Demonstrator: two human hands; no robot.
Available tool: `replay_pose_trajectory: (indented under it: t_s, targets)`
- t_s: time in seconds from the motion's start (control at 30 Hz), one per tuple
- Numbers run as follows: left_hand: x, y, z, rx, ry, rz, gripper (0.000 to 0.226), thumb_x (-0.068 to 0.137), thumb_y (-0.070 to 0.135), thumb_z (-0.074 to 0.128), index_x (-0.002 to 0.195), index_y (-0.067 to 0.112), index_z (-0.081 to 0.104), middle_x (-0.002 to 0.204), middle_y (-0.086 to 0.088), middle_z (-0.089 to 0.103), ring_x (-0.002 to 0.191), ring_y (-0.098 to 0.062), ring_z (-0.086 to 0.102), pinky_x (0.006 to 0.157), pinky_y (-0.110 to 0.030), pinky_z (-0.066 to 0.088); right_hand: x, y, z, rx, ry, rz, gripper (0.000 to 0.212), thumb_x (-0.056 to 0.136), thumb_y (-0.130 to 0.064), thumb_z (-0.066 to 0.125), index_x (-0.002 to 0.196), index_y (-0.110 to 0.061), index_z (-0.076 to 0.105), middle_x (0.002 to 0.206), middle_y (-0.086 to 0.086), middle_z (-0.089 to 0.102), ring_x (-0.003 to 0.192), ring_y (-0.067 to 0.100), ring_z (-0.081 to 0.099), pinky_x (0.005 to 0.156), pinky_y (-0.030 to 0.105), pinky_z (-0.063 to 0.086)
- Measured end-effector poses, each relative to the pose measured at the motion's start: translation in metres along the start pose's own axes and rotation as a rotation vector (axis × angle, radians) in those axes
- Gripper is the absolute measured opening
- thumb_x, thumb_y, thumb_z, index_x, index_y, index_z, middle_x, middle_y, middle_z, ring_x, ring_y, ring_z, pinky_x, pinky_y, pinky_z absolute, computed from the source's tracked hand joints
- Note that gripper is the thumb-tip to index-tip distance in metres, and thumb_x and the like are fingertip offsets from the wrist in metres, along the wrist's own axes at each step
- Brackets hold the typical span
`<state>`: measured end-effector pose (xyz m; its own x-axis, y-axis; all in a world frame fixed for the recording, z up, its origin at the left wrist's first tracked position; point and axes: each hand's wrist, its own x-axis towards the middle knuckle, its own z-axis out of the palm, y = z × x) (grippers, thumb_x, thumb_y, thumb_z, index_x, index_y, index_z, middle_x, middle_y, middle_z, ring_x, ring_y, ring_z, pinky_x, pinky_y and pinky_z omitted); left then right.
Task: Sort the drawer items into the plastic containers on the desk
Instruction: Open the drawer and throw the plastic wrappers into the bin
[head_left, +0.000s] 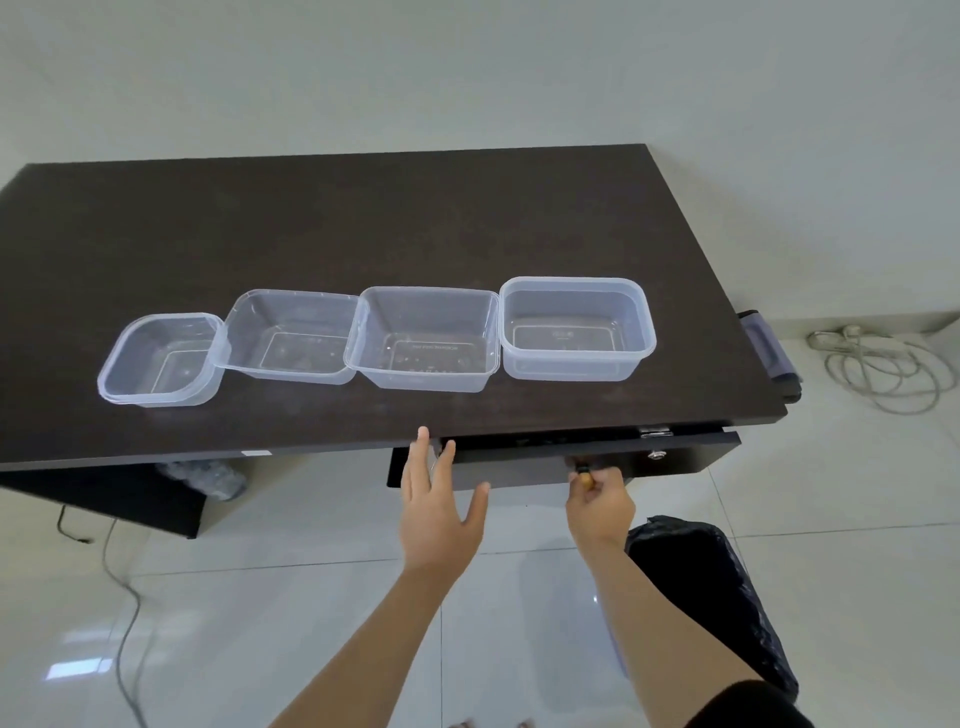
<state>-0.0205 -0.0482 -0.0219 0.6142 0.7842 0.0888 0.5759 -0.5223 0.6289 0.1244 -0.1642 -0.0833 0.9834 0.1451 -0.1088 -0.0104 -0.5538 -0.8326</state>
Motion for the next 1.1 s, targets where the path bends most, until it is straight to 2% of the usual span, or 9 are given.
replay_pose_trajectory:
  t_s: [0.07,0.13,0.27,0.37,0.47,0.53,0.67,0.8,1.1]
  targets:
    - [-0.015,-0.002,0.001,-0.019,-0.043,-0.066,0.067,0.088,0.045,0.056,0.145,0.022,0.03,0.159,0.006,-0.003,0.146,-0.016,0.014,0.087,-0.018,0.037,-0.001,0.001,0.0,-0.005,0.005,0.001,0.015,0.084,-0.012,0.065,0.082,-0.006,0.051,0.068,0.012,0.061,0.064,0.03,0.056,0.063,0.028,0.038]
    - [-0.024,-0.008,0.004,-0.084,-0.104,-0.15,0.073,0.089,0.049,0.052,0.149,0.025,0.018,0.159,0.01,-0.011,0.146,-0.014,0.015,0.088,-0.02,0.041,-0.003,0.001,-0.001,-0.017,0.015,-0.01,0.015,0.084,-0.01,0.066,0.083,-0.003,0.052,0.067,0.009,0.059,0.062,0.028,0.054,0.063,0.027,0.037]
    - [-0.026,-0.016,0.005,-0.19,-0.174,-0.203,0.075,0.09,0.052,0.047,0.149,0.033,0.005,0.159,0.014,0.005,0.145,-0.009,0.017,0.105,-0.026,0.036,-0.004,-0.002,-0.003,-0.024,0.011,-0.008,0.014,0.085,-0.008,0.064,0.086,0.001,0.053,0.066,0.006,0.057,0.062,0.024,0.051,0.063,0.024,0.034]
    - [-0.02,-0.012,0.006,-0.282,-0.179,-0.256,0.072,0.091,0.047,0.049,0.149,0.032,0.008,0.155,0.013,0.021,0.142,-0.009,0.024,0.107,-0.022,0.029,-0.005,-0.001,-0.003,-0.016,0.015,-0.004,0.015,0.085,-0.009,0.065,0.085,0.0,0.053,0.065,0.007,0.057,0.062,0.026,0.052,0.063,0.025,0.035]
    - [-0.017,-0.008,0.009,-0.372,-0.153,-0.334,0.069,0.091,0.044,0.052,0.148,0.035,0.013,0.151,0.008,0.033,0.139,-0.011,0.031,0.111,-0.031,0.035,-0.007,-0.001,-0.004,-0.009,0.016,0.013,0.015,0.085,-0.009,0.065,0.085,0.0,0.053,0.065,0.009,0.058,0.062,0.026,0.052,0.064,0.025,0.035]
    - [-0.018,-0.006,0.01,-0.42,-0.113,-0.392,0.065,0.09,0.042,0.054,0.146,0.035,0.021,0.145,0.006,0.042,0.135,-0.011,0.038,0.107,-0.039,0.042,-0.011,-0.001,-0.006,-0.002,0.02,0.01,0.014,0.085,-0.008,0.065,0.085,0.0,0.053,0.066,0.009,0.059,0.062,0.026,0.053,0.064,0.026,0.036]
    - [-0.032,-0.003,0.011,-0.427,-0.027,-0.452,0.047,0.091,0.038,0.055,0.134,0.028,0.041,0.127,0.004,0.055,0.121,-0.011,0.05,0.094,-0.027,0.043,-0.033,0.007,-0.019,-0.017,0.036,0.005,0.014,0.085,-0.009,0.065,0.082,-0.002,0.053,0.065,0.01,0.058,0.061,0.026,0.052,0.062,0.027,0.035]
    - [-0.067,-0.003,0.013,-0.415,0.018,-0.487,0.032,0.09,0.034,0.057,0.119,0.022,0.048,0.11,0.004,0.057,0.108,-0.014,0.055,0.081,-0.023,0.038,-0.065,0.024,-0.04,-0.017,0.036,0.041,0.013,0.084,-0.009,0.066,0.083,-0.004,0.054,0.068,0.009,0.059,0.063,0.026,0.054,0.063,0.026,0.035]
    - [-0.11,-0.009,0.004,-0.444,-0.043,-0.495,0.02,0.092,0.026,0.054,0.111,0.025,0.048,0.108,0.001,0.06,0.104,-0.013,0.058,0.082,-0.025,0.043,-0.1,0.031,-0.064,-0.025,0.063,0.141,0.013,0.084,-0.007,0.065,0.086,0.003,0.057,0.07,0.013,0.06,0.064,0.024,0.049,0.064,0.026,0.034]
